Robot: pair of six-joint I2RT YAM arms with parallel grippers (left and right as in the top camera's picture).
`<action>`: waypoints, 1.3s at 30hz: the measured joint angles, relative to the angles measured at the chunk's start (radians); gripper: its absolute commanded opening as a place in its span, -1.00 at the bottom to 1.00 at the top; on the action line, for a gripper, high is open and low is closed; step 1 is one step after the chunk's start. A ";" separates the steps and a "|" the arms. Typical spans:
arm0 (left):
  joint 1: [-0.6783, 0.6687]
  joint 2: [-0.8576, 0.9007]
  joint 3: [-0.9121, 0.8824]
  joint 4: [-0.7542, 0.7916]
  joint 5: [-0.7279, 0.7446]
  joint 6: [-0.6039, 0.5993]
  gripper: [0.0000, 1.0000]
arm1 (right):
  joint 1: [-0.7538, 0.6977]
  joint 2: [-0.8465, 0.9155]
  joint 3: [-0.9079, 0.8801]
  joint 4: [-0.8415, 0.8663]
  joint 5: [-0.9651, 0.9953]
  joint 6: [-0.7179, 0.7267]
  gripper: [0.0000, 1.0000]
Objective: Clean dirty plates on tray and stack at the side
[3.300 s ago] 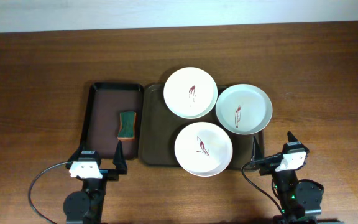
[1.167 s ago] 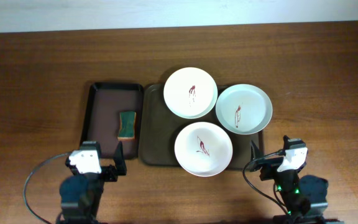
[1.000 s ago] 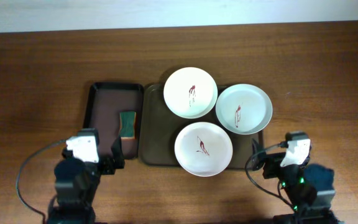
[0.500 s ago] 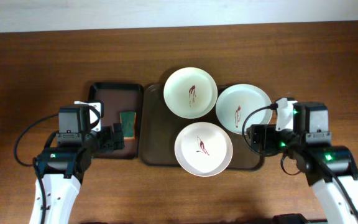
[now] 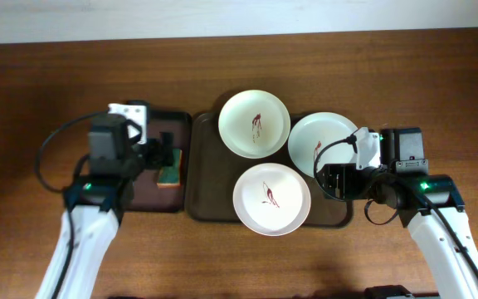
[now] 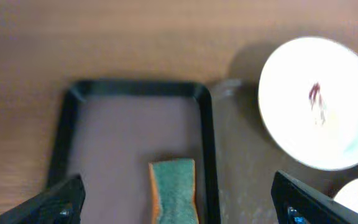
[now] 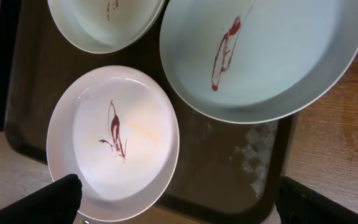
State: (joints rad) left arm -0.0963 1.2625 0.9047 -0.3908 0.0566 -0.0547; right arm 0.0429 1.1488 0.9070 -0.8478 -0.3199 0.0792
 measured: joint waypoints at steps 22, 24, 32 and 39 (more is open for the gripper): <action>-0.026 0.407 0.010 -0.055 0.064 0.014 0.14 | 0.000 0.000 0.000 0.006 0.000 0.001 0.93; -0.026 0.414 0.010 -0.052 0.064 0.014 0.12 | 0.000 0.000 0.000 0.006 0.000 0.002 0.94; -0.026 0.414 0.010 -0.026 0.033 0.014 0.01 | 0.000 0.000 0.000 0.006 0.000 0.001 0.93; -0.026 0.414 0.010 -0.023 0.027 0.014 -0.14 | 0.000 0.000 0.000 0.006 0.000 0.001 0.94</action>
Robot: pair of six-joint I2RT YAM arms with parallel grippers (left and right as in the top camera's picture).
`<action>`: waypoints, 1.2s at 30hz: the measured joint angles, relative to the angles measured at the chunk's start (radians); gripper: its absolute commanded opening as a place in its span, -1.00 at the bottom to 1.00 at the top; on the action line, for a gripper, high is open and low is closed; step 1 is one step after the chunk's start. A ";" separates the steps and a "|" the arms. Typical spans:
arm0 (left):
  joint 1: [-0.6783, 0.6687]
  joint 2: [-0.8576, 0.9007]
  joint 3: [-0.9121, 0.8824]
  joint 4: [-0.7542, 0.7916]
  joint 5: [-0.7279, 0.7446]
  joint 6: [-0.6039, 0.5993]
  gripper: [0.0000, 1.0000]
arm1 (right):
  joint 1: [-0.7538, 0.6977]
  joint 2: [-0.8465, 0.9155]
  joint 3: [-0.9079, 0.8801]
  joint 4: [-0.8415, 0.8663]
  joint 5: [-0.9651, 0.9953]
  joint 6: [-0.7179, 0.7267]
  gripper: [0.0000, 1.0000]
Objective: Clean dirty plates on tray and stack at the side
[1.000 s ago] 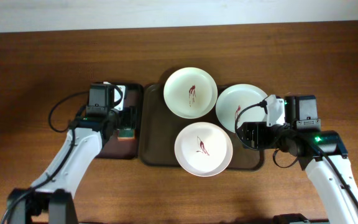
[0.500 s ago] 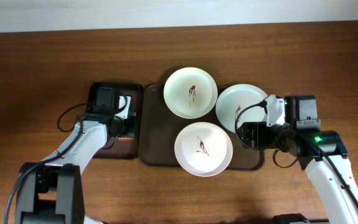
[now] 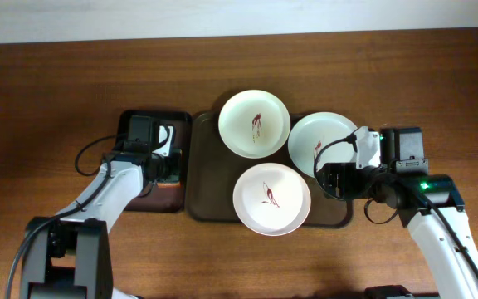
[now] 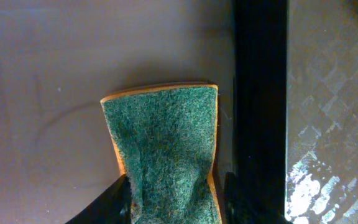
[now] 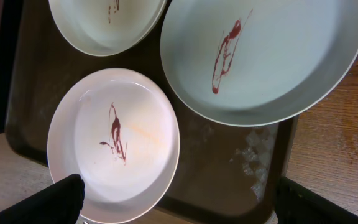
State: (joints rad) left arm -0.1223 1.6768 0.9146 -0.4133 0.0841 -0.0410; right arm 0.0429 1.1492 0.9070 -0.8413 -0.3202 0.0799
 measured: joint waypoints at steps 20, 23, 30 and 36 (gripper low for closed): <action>0.000 0.038 0.008 -0.006 -0.021 0.000 -1.00 | 0.000 0.000 0.000 -0.009 0.000 0.000 0.92; 0.000 0.037 0.013 -0.018 -0.021 0.000 -1.00 | 0.000 0.000 0.000 -0.044 0.000 0.003 0.68; 0.000 -0.109 0.013 -0.039 -0.021 0.000 -1.00 | 0.000 0.071 0.000 -0.073 -0.023 0.003 0.41; 0.000 -0.137 0.013 -0.050 -0.021 0.000 -1.00 | 0.041 0.260 0.000 -0.069 -0.053 0.005 0.07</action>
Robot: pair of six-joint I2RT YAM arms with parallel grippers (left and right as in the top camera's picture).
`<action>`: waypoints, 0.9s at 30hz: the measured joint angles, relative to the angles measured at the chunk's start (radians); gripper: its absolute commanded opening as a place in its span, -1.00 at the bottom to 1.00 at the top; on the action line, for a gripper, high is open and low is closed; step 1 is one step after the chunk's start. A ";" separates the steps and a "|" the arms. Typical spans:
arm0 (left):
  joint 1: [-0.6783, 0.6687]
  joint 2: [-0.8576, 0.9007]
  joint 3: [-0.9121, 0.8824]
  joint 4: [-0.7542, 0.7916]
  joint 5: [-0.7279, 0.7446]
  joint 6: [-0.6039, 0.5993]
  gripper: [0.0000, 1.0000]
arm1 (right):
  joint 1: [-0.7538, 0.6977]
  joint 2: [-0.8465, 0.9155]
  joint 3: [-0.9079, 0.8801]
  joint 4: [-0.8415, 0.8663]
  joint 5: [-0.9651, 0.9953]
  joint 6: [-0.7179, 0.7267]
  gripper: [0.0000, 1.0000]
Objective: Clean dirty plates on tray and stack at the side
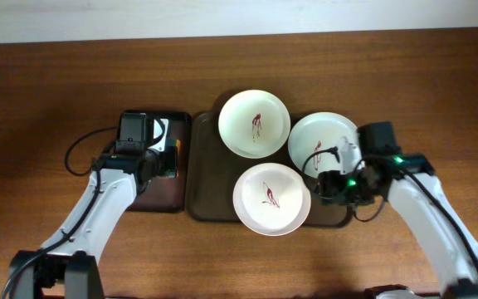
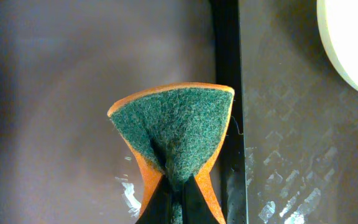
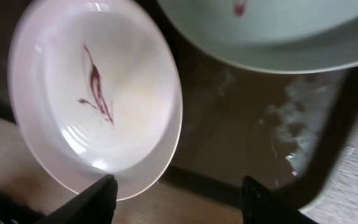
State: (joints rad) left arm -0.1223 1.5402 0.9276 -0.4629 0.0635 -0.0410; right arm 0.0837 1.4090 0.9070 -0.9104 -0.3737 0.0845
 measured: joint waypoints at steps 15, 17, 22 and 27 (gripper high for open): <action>0.000 0.000 0.000 -0.006 0.000 0.000 -1.00 | 0.070 0.266 0.000 0.199 -0.013 0.005 -0.63; 0.000 0.000 0.000 -0.009 0.000 0.000 -1.00 | 0.092 0.266 0.000 0.219 -0.014 0.005 -0.68; 0.000 0.000 0.000 -0.014 0.000 0.000 -1.00 | 0.123 0.266 0.000 0.269 -0.013 0.007 -0.85; 0.000 0.000 0.000 -0.019 0.000 0.000 -1.00 | 0.123 0.266 0.000 0.303 -0.010 0.016 -0.88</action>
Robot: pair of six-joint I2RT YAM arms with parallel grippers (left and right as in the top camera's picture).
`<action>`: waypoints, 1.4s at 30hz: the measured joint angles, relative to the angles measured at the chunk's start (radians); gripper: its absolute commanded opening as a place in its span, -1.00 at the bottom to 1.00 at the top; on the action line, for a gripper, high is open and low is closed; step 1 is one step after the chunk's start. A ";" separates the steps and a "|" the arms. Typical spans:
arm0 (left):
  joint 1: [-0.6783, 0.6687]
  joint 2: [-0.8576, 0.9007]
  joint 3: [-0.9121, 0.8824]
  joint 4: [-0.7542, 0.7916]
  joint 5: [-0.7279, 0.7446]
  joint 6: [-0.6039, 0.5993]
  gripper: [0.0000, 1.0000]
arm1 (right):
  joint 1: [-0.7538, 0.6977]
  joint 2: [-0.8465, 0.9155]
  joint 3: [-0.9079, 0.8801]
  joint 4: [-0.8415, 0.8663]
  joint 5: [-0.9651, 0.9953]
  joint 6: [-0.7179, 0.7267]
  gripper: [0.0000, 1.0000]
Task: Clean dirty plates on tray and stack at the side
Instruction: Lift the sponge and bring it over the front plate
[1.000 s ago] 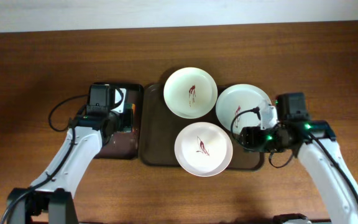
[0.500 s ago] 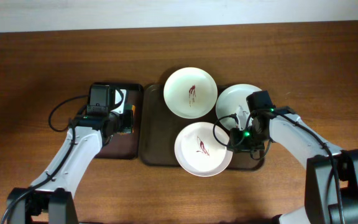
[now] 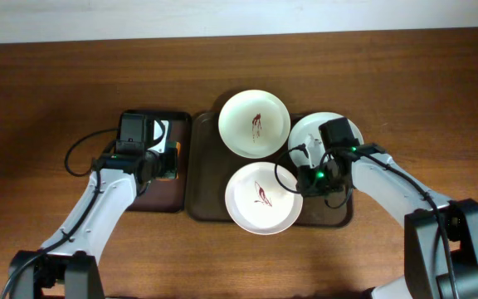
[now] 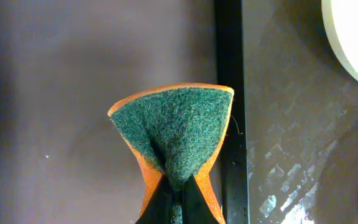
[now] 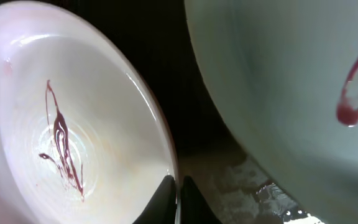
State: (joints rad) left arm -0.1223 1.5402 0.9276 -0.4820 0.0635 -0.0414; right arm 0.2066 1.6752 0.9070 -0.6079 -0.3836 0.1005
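Three white plates streaked with red sauce lie on the dark large tray (image 3: 202,178): a back plate (image 3: 254,123), a right plate (image 3: 322,131) and a front plate (image 3: 260,199). My right gripper (image 3: 309,178) is shut on the front plate's right rim, and the wrist view shows its fingertips (image 5: 178,186) pinching that rim (image 5: 166,155) beside the right plate (image 5: 291,81). My left gripper (image 4: 178,190) is shut on a green-and-orange sponge (image 4: 173,130), folded between the fingers, over the small tray (image 3: 152,198).
The small dark tray (image 4: 55,93) sits directly left of the large tray, their rims touching. Wet patches glisten on the large tray floor (image 4: 278,180). Brown wooden table (image 3: 56,83) surrounds both trays; a pale wall edge runs along the back.
My right gripper has moved in from the open position near the front plate and shut on its right rim; the plate sits slightly further left. The left gripper still holds the sponge, unmoved.
First both grippers were open, the left above the sponge lying in the small tray, the right above the plates. Then the left fingers stood round the sponge, then shut on it. The right gripper came lower by the front plate and now grips its rim.
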 measured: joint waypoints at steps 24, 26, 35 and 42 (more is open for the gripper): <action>0.000 -0.301 -0.001 0.244 0.000 0.000 -1.00 | 0.000 0.000 0.000 0.004 0.001 0.005 -0.92; 0.000 -0.301 -0.001 0.244 0.000 0.000 -1.00 | 0.000 0.000 0.000 0.004 0.001 0.005 -0.92; 0.000 -0.301 -0.001 0.243 0.000 0.000 -1.00 | 0.000 0.000 0.000 0.004 0.001 0.005 -0.92; 0.000 -0.301 -0.001 0.212 0.000 0.000 -1.00 | 0.000 0.000 0.000 0.004 0.001 0.005 -0.92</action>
State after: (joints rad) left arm -0.1223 1.2396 0.9268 -0.2695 0.0631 -0.0410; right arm 0.2066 1.6752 0.9070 -0.6041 -0.3828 0.1055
